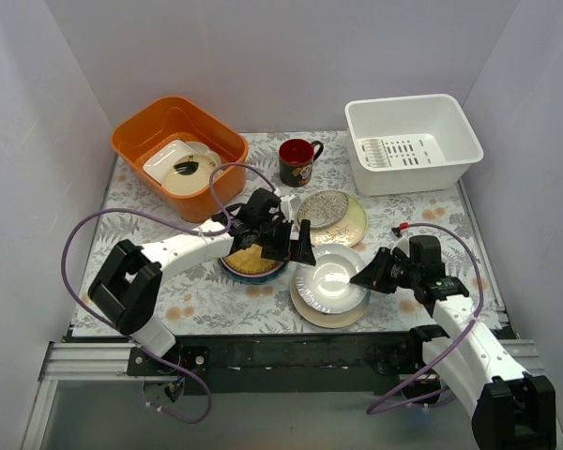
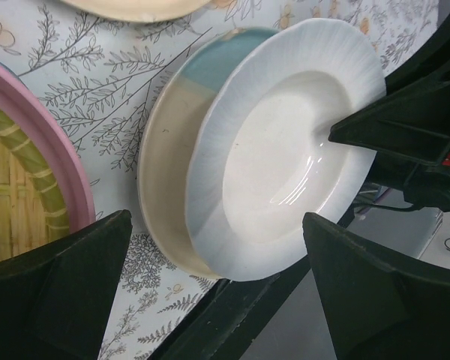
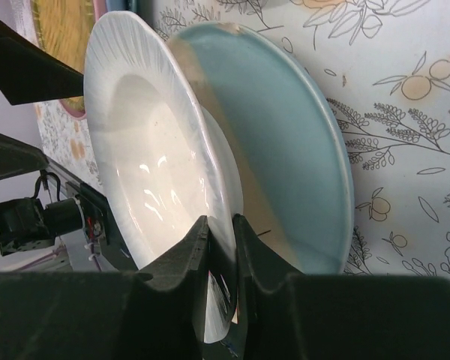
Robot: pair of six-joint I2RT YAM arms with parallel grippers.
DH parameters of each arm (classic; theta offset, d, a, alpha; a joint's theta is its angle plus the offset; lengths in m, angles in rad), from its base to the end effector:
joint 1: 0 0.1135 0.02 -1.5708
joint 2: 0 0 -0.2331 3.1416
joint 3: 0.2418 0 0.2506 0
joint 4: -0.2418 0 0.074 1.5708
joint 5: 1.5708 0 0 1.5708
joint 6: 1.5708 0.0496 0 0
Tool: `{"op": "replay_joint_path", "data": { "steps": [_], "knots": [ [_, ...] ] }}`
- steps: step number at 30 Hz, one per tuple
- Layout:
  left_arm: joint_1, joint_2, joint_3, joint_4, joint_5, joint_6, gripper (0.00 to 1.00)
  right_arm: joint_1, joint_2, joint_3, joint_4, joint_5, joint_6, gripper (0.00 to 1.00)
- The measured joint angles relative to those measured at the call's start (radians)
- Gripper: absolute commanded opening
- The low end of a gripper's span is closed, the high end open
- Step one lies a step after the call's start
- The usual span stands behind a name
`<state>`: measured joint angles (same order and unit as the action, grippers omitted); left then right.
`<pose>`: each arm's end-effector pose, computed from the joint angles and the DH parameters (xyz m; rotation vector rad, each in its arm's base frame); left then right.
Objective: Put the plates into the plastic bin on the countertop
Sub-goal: Pick up the plate at the center of the board.
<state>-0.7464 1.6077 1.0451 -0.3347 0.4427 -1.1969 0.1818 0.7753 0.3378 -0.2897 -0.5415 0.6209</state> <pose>0.2356 -0.2468 0.1745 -0.4211 2.8513 -1.1953 0.1787 0.0588 0.1505 0.2282 2.3792 1.0218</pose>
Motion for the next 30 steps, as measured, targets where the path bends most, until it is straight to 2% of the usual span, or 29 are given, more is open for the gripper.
{"op": "replay_joint_path", "data": {
  "steps": [12,21,30],
  "knots": [
    [0.001,-0.201,0.016,0.002,-0.129,0.003,0.98,0.0,0.055,0.064,-0.001,-0.016,-0.016,0.01],
    [0.012,-0.238,0.017,-0.051,-0.333,0.003,0.98,0.0,0.14,0.211,0.032,-0.062,-0.023,0.01],
    [0.022,-0.255,0.017,-0.077,-0.441,-0.009,0.98,0.0,0.184,0.269,0.04,-0.085,-0.023,0.01]
  ]
}}
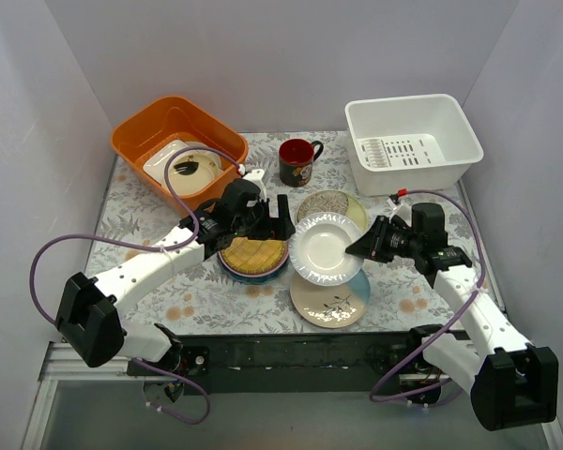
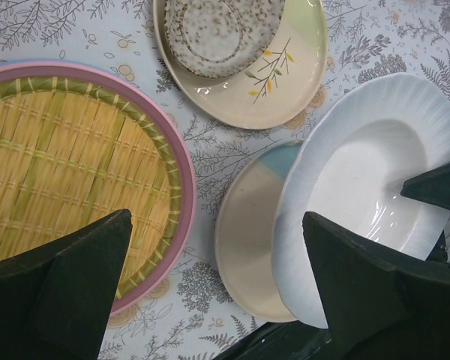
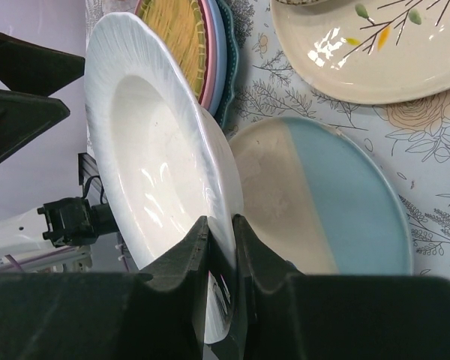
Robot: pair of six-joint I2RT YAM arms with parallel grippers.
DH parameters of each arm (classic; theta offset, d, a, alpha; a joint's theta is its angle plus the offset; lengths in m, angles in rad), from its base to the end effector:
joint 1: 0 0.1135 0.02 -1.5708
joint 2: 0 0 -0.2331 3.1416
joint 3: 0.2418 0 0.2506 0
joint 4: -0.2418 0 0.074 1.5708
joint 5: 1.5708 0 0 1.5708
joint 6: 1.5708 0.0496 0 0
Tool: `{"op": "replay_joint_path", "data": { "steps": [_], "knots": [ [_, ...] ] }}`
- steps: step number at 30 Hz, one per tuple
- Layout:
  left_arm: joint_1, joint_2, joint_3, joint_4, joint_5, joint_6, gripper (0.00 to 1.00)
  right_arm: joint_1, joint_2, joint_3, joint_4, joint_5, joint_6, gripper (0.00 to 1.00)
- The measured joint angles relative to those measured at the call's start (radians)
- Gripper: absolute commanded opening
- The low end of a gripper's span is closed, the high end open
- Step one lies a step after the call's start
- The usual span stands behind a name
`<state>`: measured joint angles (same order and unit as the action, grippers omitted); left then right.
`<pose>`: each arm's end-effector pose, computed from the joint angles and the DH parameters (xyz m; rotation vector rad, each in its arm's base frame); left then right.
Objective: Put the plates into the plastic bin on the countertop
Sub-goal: Pick up the plate at the center of the board, then place the plate in the plastic bin.
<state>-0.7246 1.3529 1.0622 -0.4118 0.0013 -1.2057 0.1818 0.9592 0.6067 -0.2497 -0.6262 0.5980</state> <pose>0.2353 -0.2083 0.2490 -0.5911 2.4129 -0.9479 0.2203 0.0701 0.2120 0.0890 2.2586 1.1128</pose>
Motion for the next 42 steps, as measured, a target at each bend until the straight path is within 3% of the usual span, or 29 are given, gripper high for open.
{"op": "replay_joint_path", "data": {
  "steps": [25,42],
  "knots": [
    [0.002,-0.098,-0.002,0.042,-0.003,0.004,0.98,0.0,0.252,0.206,0.02,0.01,-0.057,0.01],
    [0.003,-0.122,-0.069,0.114,0.07,-0.031,0.98,-0.035,0.47,0.471,0.03,0.009,-0.095,0.01]
  ]
}}
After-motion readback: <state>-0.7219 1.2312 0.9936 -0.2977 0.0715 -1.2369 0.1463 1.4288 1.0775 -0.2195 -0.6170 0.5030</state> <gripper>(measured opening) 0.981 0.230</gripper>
